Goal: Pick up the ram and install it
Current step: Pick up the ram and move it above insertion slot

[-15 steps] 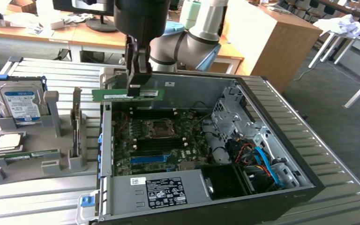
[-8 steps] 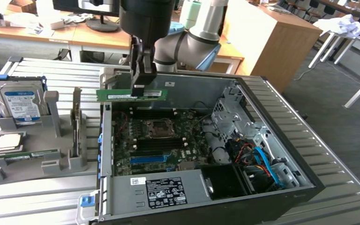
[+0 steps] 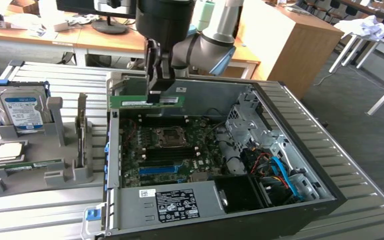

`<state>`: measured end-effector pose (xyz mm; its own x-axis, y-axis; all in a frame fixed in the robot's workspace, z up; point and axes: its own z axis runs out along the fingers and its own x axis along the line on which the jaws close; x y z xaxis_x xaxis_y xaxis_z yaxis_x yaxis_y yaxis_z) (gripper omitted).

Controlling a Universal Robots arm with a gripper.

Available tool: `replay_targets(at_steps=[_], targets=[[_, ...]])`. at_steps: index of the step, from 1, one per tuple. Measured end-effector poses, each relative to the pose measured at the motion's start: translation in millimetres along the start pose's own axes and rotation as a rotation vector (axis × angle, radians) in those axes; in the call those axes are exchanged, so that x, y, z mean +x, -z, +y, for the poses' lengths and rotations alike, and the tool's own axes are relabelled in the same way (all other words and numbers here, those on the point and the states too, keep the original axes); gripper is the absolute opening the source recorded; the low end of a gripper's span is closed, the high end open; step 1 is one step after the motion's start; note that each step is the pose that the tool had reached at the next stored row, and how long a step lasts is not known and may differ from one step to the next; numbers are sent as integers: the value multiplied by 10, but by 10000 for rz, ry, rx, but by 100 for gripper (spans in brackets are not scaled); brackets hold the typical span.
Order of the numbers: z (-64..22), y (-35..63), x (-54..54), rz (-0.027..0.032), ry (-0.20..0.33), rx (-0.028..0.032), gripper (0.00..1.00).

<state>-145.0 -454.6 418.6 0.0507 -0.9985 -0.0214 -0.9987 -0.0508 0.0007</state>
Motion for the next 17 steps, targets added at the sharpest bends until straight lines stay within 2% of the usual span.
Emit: replay_targets(at_steps=[17], targets=[[-279, -3, 13, 0, 0, 0, 13]])
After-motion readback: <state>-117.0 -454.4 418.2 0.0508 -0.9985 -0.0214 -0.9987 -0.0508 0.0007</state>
